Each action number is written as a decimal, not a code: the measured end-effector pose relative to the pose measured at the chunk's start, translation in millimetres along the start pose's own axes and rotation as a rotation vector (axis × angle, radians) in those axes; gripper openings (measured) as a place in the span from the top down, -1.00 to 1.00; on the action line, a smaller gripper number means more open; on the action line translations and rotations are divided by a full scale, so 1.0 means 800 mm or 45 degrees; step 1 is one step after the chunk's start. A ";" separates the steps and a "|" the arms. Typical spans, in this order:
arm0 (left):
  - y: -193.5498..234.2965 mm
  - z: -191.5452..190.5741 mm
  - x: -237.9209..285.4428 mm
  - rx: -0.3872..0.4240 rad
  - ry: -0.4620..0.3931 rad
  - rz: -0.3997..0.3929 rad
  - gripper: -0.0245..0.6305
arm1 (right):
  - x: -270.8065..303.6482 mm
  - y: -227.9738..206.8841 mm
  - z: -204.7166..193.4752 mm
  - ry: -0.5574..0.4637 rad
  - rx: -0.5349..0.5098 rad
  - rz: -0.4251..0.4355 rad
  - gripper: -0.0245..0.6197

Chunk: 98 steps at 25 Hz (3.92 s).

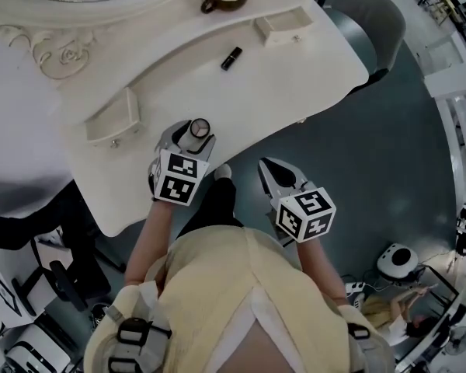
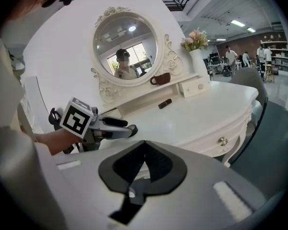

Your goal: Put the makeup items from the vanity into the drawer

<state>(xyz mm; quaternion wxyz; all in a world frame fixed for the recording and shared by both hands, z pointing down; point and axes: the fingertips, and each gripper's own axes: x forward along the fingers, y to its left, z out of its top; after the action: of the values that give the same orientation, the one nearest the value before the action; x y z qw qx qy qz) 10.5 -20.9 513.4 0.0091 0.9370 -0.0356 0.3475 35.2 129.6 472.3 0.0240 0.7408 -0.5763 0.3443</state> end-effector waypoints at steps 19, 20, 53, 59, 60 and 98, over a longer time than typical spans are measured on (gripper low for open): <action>0.009 -0.011 0.024 -0.125 0.068 -0.095 0.23 | 0.099 0.016 0.059 0.146 -0.140 0.175 0.92; 0.008 -0.011 0.024 -0.120 0.067 -0.101 0.23 | 0.102 0.016 0.060 0.152 -0.145 0.180 0.92; 0.153 0.036 -0.098 -0.408 -0.053 0.446 0.23 | 0.212 0.114 0.121 0.378 -0.539 0.789 0.92; 0.190 0.018 -0.129 -0.391 -0.005 0.624 0.23 | 0.219 0.134 0.112 0.436 -0.594 0.884 0.92; 0.195 0.015 -0.131 -0.384 0.011 0.644 0.23 | 0.220 0.136 0.111 0.443 -0.601 0.895 0.92; 0.259 -0.070 -0.097 -0.473 0.578 0.427 0.21 | 0.250 0.130 0.103 0.545 -0.606 0.960 0.92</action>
<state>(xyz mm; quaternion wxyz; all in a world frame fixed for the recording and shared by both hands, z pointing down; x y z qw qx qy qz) -99.5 -220.7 503.9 0.1301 0.7992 -0.2489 0.5315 4.0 -108.5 479.4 0.1842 0.3671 -0.8490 0.3323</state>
